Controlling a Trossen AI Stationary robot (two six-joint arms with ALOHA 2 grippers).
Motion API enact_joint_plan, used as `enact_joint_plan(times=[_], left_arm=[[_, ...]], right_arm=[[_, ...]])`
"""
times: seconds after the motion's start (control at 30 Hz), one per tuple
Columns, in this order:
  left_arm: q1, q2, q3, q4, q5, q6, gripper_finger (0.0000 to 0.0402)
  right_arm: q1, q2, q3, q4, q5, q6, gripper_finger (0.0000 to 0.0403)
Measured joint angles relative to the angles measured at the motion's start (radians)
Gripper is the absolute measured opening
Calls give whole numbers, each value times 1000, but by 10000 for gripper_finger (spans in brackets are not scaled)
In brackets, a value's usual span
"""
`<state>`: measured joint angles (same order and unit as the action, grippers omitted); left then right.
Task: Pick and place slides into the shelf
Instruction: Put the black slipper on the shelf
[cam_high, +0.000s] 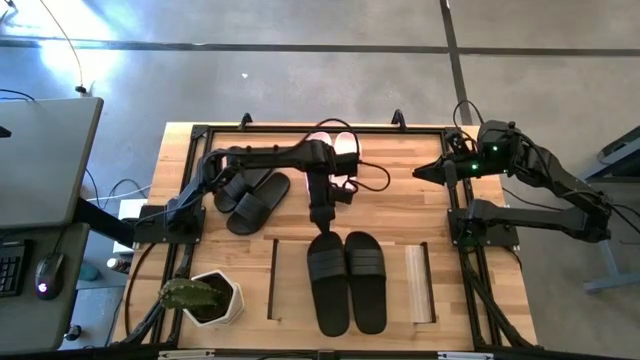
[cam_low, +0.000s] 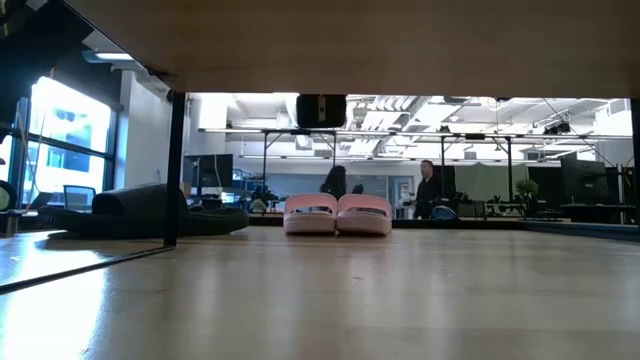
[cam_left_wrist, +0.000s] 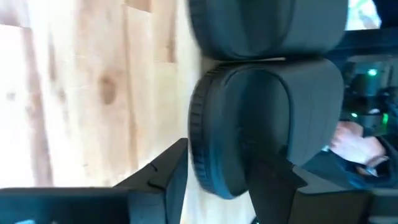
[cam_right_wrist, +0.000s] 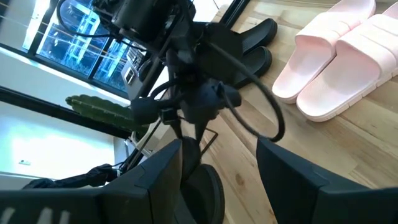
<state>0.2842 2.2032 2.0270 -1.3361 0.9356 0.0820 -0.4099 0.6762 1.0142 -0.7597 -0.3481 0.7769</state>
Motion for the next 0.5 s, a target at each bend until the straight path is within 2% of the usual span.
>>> enact_joint_plan(times=[0.23, 0.5], left_arm=[[4, -2, 0, 0, -114, 43, 157], [4, -2, 54, -49, -135, 83, 159]], right_arm=[[0, 0, 0, 0, 3, -13, 197], [0, 0, 0, 0, 14, -42, 197]])
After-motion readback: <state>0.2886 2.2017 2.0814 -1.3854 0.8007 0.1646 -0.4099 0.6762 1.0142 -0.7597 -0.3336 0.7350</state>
